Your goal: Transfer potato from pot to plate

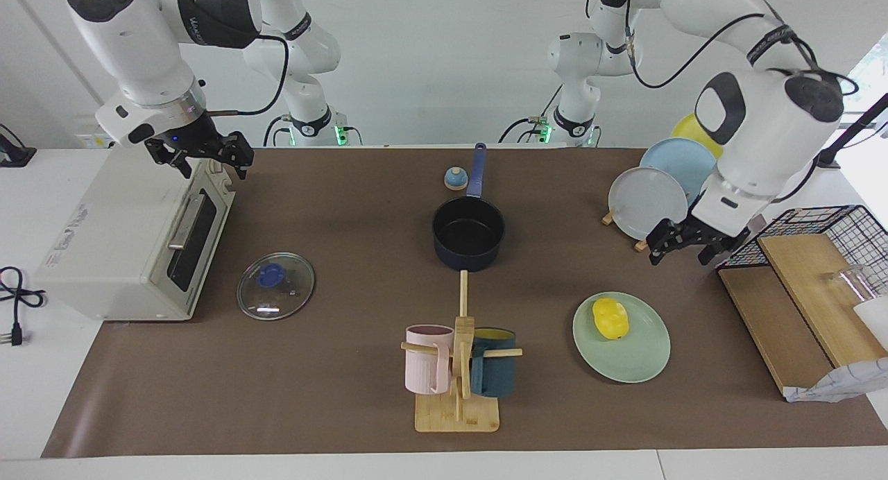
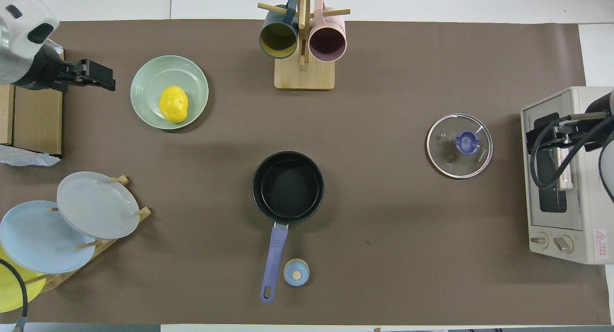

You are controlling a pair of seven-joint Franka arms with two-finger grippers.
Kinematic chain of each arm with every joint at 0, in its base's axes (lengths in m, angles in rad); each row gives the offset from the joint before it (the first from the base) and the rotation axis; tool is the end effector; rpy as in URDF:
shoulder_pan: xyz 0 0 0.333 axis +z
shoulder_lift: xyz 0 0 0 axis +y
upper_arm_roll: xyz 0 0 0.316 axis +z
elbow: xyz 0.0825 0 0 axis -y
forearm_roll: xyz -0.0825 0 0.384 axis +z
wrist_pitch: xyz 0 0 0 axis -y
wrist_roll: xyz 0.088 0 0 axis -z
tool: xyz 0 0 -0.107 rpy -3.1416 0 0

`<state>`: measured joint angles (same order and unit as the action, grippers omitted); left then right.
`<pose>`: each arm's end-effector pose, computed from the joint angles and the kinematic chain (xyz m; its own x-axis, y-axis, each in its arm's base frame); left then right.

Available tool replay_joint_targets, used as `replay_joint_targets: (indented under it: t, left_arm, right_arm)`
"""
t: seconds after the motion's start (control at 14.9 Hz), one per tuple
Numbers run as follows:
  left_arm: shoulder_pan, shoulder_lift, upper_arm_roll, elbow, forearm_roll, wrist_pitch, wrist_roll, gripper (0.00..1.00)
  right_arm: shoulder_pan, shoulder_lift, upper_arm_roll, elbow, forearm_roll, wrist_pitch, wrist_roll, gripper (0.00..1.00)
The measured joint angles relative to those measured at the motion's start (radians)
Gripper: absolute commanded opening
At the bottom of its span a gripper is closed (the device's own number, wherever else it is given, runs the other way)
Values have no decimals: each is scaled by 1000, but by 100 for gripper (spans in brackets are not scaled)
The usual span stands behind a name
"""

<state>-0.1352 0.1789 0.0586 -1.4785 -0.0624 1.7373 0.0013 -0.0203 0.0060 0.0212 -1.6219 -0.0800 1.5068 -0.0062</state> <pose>0.6208 -0.0565 0.5789 0.9944 -0.0690 0.0800 -0.0733 -0.9960 0.0516 0.5469 -0.0085 0.5925 0.9926 0.0020 -0.1211 0.0116 -0.9968 0.0789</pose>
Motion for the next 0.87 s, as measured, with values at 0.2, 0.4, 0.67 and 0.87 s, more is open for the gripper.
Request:
replay_joint_targets:
  t: [0.2, 0.4, 0.67, 0.87]
  left_arm:
    - [0, -118, 0, -7, 21, -144, 0, 100]
    - [0, -177, 0, -48, 29, -222, 0, 100]
    - [16, -213, -11, -153, 30, -222, -3, 100]
    - [84, -212, -69, -156, 30, -220, -3, 100]
  right_arm:
    - [0, 0, 0, 0, 0, 0, 0, 100]
    - [0, 0, 0, 0, 0, 0, 0, 100]
    - [0, 0, 0, 0, 0, 0, 0, 100]
    - [0, 0, 0, 0, 0, 0, 0, 100]
